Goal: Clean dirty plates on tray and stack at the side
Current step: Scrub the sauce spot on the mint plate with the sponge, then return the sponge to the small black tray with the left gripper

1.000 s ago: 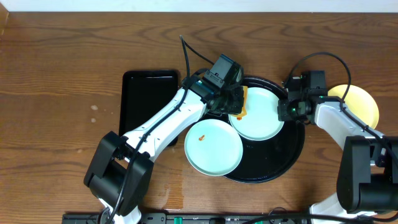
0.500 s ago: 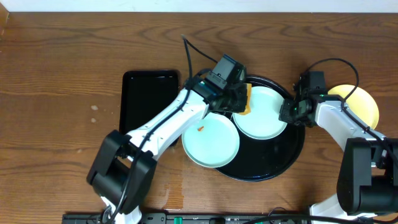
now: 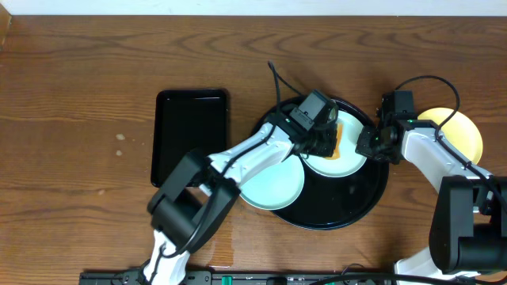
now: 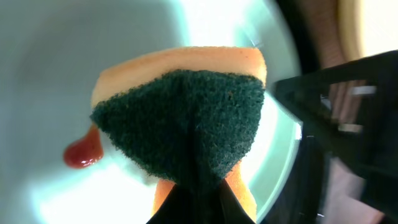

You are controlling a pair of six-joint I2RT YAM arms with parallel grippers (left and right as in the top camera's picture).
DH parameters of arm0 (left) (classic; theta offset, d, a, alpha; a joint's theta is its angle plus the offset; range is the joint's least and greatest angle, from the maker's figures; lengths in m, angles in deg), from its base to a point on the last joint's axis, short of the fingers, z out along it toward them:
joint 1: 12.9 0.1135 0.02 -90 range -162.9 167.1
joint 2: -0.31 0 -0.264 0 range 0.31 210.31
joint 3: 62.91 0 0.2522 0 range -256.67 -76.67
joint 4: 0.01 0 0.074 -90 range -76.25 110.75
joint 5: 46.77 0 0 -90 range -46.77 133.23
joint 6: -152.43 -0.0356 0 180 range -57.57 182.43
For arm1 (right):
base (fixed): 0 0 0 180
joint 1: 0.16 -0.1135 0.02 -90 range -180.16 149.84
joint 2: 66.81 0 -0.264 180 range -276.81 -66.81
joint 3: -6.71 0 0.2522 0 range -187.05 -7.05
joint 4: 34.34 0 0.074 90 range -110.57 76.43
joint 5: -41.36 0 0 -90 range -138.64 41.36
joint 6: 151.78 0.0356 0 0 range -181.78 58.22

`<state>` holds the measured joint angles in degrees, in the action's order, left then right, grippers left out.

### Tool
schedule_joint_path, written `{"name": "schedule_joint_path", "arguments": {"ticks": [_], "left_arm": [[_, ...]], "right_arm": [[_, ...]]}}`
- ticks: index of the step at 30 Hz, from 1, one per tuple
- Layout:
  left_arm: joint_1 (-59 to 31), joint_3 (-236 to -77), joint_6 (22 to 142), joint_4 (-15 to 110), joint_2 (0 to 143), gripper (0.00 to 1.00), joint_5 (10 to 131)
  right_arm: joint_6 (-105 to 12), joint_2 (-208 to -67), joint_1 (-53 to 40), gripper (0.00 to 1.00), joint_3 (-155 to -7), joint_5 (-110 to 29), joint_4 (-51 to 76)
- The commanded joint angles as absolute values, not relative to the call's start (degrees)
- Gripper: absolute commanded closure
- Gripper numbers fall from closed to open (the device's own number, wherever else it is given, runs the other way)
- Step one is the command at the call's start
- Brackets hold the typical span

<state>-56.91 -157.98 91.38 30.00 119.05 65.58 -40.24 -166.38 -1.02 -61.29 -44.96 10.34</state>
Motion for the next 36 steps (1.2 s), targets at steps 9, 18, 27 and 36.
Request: {"name": "schedule_joint_path", "arguments": {"ticks": [9,18,27,36], "left_arm": [[-55.79,-158.88,90.55,29.98,126.98,0.93,66.12],[-50.96,-160.00,83.73,34.02,127.02,0.92,54.39],[-49.83,-161.35,77.63,34.75,126.85,0.93,44.73],[-49.81,-172.69,77.65,45.13,124.79,0.92,36.31]], "right_arm": [[-38.47,-168.50,-1.59,0.99,-59.60,-52.72,12.42],[-38.49,-168.50,-2.12,0.99,-59.60,-53.17,13.66],[-39.17,-168.50,-2.12,0.99,-59.60,-54.86,15.06],[-39.17,-168.50,-2.12,0.99,-59.60,-54.84,15.06]]}}
